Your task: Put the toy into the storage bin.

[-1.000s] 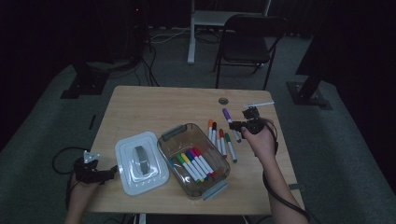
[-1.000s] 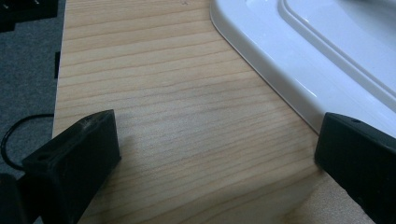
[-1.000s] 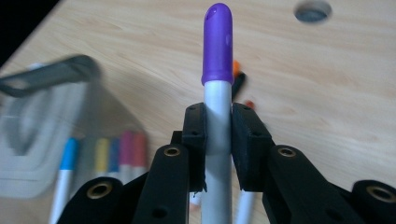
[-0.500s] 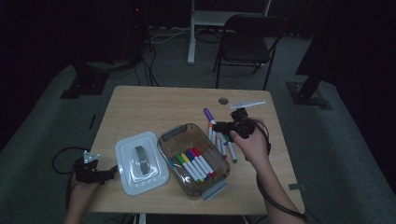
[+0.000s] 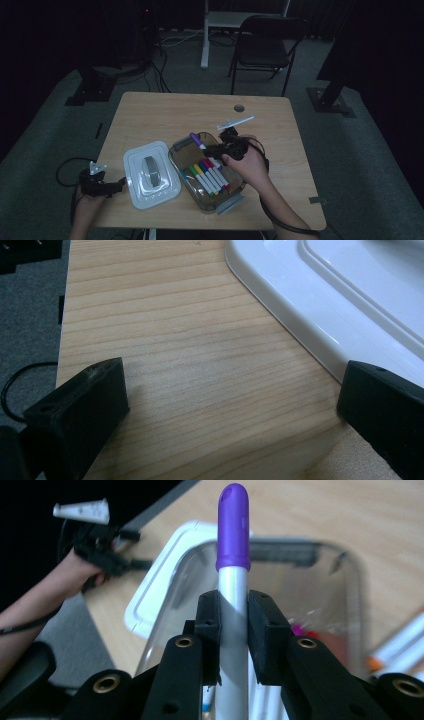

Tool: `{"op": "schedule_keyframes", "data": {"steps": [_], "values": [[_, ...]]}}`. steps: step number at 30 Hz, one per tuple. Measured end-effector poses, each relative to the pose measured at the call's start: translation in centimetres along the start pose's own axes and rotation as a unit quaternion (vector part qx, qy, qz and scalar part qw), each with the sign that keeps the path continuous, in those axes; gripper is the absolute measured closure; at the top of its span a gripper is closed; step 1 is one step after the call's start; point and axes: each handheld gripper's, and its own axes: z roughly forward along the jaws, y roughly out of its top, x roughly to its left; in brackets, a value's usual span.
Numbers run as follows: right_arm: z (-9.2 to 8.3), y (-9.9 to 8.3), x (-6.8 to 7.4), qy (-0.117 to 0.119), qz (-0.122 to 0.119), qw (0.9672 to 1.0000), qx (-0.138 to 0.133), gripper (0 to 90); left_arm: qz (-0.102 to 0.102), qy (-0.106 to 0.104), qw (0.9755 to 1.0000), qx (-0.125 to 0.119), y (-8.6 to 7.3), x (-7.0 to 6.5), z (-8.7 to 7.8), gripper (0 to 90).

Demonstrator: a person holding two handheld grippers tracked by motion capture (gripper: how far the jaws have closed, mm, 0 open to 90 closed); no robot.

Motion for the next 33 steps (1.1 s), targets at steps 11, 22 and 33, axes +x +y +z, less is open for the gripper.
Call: {"op": "schedule_keyframes", "data": {"steps": [11, 22, 33], "values": [[4.8, -1.2, 1.0, 0.020, 0.001, 0.9981, 0.057, 76.5, 0.001, 0.000, 1.0000, 0.000, 0.0, 0.0, 0.0, 0.5], [8.5, -1.6, 1.1, 0.023, 0.005, 0.9932, 0.114, 76.5, 0.001, 0.000, 1.0000, -0.001, 0.0, 0.0, 0.0, 0.5], [12.1, -1.9, 0.3, 0.001, 0.003, 0.9789, 0.204, 76.4, 0.001, 0.000, 1.0000, 0.000, 0.0, 0.0, 0.0, 0.5]]}}
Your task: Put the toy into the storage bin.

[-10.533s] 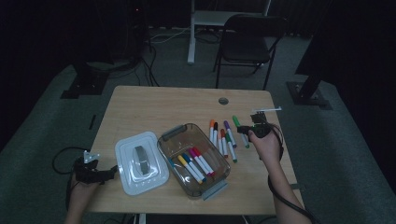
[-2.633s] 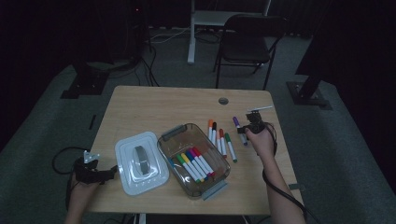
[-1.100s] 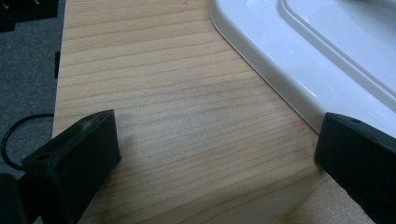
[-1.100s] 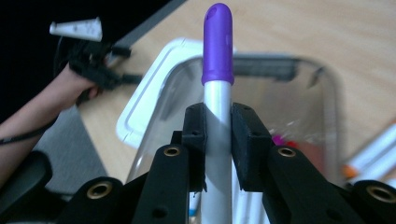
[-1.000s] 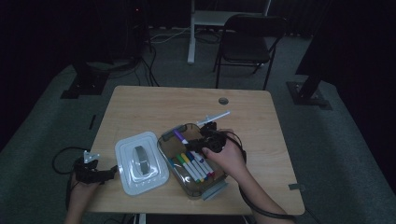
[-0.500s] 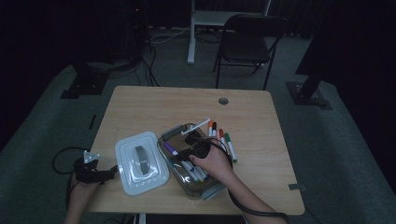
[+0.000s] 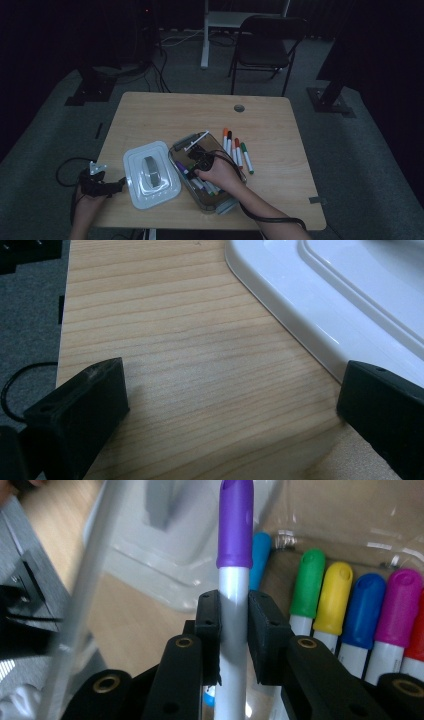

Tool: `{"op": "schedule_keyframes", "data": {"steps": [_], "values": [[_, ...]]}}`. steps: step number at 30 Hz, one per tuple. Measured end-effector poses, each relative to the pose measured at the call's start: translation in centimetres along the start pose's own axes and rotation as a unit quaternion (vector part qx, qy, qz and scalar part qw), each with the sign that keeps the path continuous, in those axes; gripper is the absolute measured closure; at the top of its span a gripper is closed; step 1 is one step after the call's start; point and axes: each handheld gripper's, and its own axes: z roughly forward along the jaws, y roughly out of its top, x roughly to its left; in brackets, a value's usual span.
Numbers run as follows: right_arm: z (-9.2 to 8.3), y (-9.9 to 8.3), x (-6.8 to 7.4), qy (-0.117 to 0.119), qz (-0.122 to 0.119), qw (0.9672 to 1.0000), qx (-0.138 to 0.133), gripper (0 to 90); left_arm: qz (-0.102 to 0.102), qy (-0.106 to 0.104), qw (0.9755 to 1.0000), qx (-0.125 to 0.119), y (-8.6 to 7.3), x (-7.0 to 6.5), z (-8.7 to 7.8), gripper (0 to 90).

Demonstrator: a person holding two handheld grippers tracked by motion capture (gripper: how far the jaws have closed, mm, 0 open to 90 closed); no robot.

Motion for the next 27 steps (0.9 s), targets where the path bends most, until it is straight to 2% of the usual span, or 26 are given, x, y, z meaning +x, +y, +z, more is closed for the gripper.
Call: {"op": "schedule_keyframes", "data": {"steps": [4, 9, 14, 19, 23, 27], "values": [[0.7, 0.2, 0.2, 0.003, -0.005, 0.9997, 0.026, 75.9, 0.000, 0.000, 1.0000, 0.000, 0.0, 0.0, 0.0, 0.5], [1.7, 0.3, 0.9, -0.012, -0.027, 0.9979, 0.057, 73.6, 0.000, 0.000, 1.0000, 0.000, 0.0, 0.0, 0.0, 0.5], [1.6, 0.3, 0.8, -0.008, -0.029, 0.9980, 0.055, 71.6, 0.000, 0.000, 1.0000, 0.000, 0.0, 0.0, 0.0, 0.5], [0.3, -0.2, 0.4, -0.004, -0.030, 0.9993, 0.023, 68.4, 0.000, 0.000, 1.0000, -0.001, 0.0, 0.0, 0.0, 0.5], [-2.4, -1.1, -0.1, 0.004, -0.030, 0.9992, -0.026, 67.1, -0.001, 0.000, 1.0000, -0.001, 0.0, 0.0, 0.0, 0.5], [-6.2, -2.1, -0.8, 0.002, -0.025, 0.9958, -0.089, 65.8, 0.000, 0.000, 1.0000, 0.000, 0.0, 0.0, 0.0, 0.5]]}}
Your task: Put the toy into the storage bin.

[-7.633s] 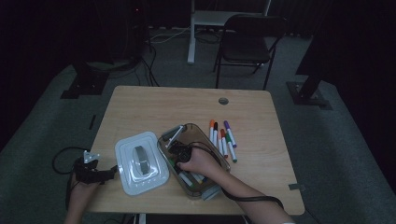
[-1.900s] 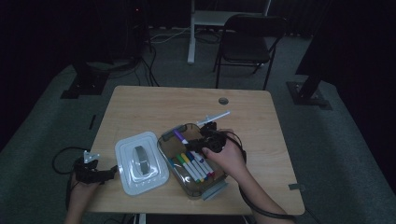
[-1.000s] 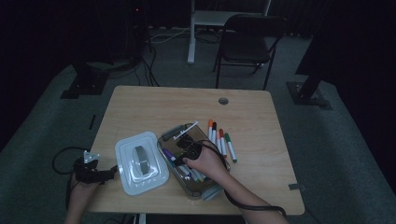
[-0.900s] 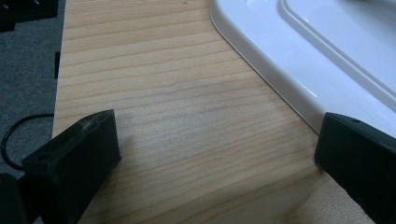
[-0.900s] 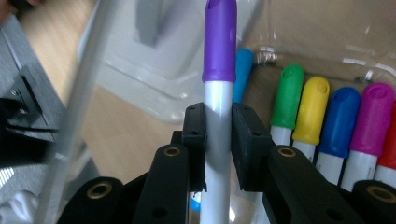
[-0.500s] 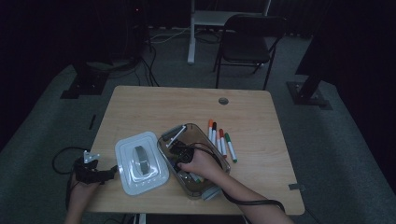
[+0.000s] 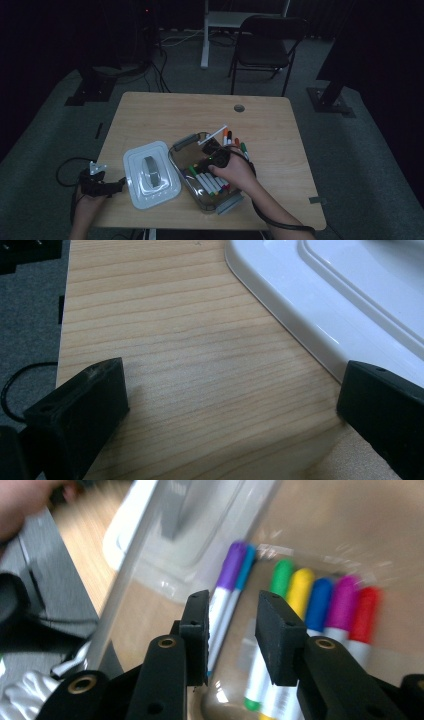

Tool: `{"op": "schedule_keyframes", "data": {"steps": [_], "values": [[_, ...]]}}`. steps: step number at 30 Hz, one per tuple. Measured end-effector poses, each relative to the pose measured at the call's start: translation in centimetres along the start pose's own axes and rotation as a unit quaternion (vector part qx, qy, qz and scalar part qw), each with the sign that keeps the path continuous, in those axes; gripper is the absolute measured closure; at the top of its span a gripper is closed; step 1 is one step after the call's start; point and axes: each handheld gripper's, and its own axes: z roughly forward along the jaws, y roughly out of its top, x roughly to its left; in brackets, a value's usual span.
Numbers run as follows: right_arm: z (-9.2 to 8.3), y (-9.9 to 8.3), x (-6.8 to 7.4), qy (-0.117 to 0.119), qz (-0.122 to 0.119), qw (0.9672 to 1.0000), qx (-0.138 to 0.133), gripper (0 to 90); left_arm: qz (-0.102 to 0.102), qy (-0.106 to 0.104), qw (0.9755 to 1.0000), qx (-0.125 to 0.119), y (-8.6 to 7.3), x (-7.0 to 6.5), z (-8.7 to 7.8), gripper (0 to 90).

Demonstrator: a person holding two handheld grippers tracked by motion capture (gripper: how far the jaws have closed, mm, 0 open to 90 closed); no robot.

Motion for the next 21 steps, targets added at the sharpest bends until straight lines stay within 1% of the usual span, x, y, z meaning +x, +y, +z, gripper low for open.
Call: {"op": "schedule_keyframes", "data": {"steps": [1, 2, 4, 5, 8, 10, 11, 12, 13, 15, 16, 18, 21], "values": [[-0.9, -0.1, -0.3, -0.006, 0.001, 0.9999, -0.014, 65.7, 0.000, 0.000, 1.0000, 0.000, 0.0, 0.0, 0.0, 0.5], [-1.6, -0.2, -0.5, -0.010, 0.004, 0.9997, -0.021, 65.6, 0.000, 0.000, 1.0000, 0.000, 0.0, 0.0, 0.0, 0.5], [-3.3, -0.6, -1.4, -0.017, 0.011, 0.9987, -0.047, 64.6, -0.001, 0.000, 1.0000, 0.000, 0.0, 0.0, 0.0, 0.5], [-3.9, -0.8, -1.9, -0.022, 0.015, 0.9981, -0.056, 64.3, 0.000, 0.000, 1.0000, 0.000, 0.0, 0.0, 0.0, 0.5], [-5.5, -1.5, -3.3, -0.034, 0.029, 0.9960, -0.077, 63.2, 0.000, 0.000, 1.0000, -0.001, 0.0, 0.0, 0.0, 0.5], [-6.3, -2.1, -4.2, -0.046, 0.041, 0.9941, -0.089, 61.9, 0.000, 0.000, 1.0000, -0.001, 0.0, 0.0, 0.0, 0.5], [-6.6, -2.4, -4.7, -0.052, 0.046, 0.9935, -0.090, 61.6, 0.000, 0.000, 1.0000, -0.001, 0.0, 0.0, 0.0, 0.5], [-6.8, -2.6, -5.1, -0.056, 0.050, 0.9932, -0.090, 61.1, 0.000, 0.000, 1.0000, -0.001, 0.0, 0.0, 0.0, 0.5], [-6.9, -2.9, -5.7, -0.063, 0.056, 0.9921, -0.093, 61.1, 0.000, 0.000, 1.0000, -0.001, 0.0, 0.0, 0.0, 0.5], [-7.1, -3.5, -7.0, -0.072, 0.075, 0.9900, -0.096, 61.4, 0.000, 0.000, 1.0000, -0.001, 0.0, 0.0, 0.0, 0.5], [-7.1, -3.9, -7.6, -0.078, 0.081, 0.9891, -0.096, 61.8, 0.001, 0.000, 1.0000, -0.001, 0.0, 0.0, 0.0, 0.5], [-6.9, -4.5, -8.8, -0.091, 0.098, 0.9866, -0.093, 63.0, 0.000, 0.000, 1.0000, 0.000, 0.0, 0.0, 0.0, 0.5], [-6.2, -5.3, -10.7, -0.115, 0.120, 0.9824, -0.084, 64.1, 0.000, 0.000, 1.0000, 0.000, 0.0, 0.0, 0.0, 0.5]]}}
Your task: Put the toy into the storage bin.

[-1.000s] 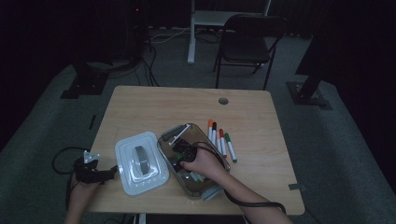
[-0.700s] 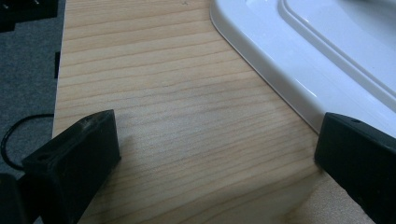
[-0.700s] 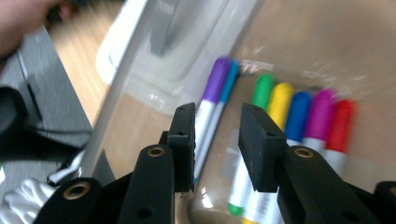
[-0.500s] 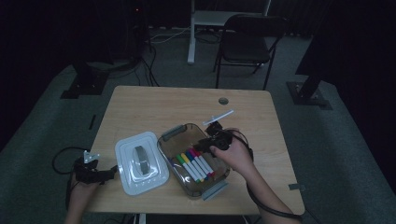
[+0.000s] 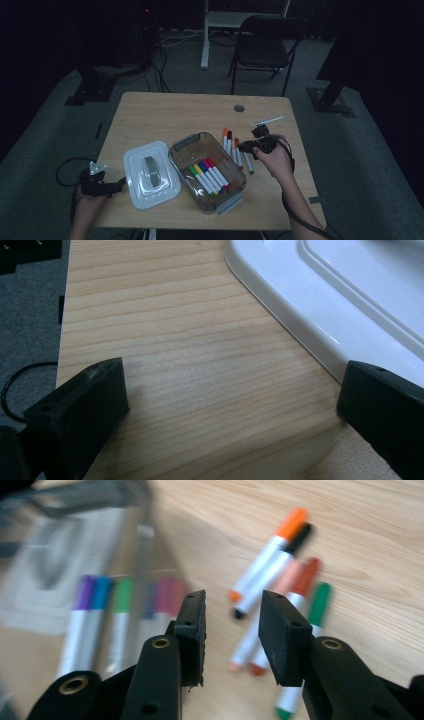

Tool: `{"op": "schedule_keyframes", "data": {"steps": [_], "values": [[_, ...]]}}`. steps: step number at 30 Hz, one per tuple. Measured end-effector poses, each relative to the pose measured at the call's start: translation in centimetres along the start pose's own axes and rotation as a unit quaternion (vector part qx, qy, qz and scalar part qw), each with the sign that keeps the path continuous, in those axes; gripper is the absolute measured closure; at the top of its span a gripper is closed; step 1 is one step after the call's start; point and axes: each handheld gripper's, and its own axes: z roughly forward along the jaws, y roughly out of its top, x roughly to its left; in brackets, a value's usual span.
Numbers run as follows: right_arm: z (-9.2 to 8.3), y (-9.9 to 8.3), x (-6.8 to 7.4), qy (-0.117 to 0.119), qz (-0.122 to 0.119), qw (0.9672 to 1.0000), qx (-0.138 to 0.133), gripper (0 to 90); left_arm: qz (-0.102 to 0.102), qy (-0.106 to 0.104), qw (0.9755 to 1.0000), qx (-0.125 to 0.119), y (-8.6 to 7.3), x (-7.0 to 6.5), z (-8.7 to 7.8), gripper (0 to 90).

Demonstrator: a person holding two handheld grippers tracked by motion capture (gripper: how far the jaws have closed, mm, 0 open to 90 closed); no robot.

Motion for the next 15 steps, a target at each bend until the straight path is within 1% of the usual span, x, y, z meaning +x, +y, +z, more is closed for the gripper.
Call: {"op": "schedule_keyframes", "data": {"steps": [4, 7, 9, 11, 15], "values": [[2.0, -0.9, -1.8, -0.025, 0.020, 0.9993, 0.020, 64.6, 0.000, 0.000, 1.0000, 0.000, 0.0, 0.0, 0.0, 0.5], [3.5, -1.5, -2.9, -0.047, 0.029, 0.9978, 0.035, 65.0, 0.000, 0.000, 1.0000, 0.000, 0.0, 0.0, 0.0, 0.5], [4.4, -1.9, -3.6, -0.052, 0.039, 0.9969, 0.045, 65.1, 0.000, 0.000, 1.0000, 0.000, 0.0, 0.0, 0.0, 0.5], [5.3, -2.2, -3.9, -0.052, 0.046, 0.9960, 0.056, 65.3, 0.000, 0.000, 1.0000, 0.000, 0.0, 0.0, 0.0, 0.5], [6.9, -2.6, -4.5, -0.061, 0.050, 0.9940, 0.076, 66.2, 0.000, 0.000, 1.0000, 0.000, 0.0, 0.0, 0.0, 0.5]]}}
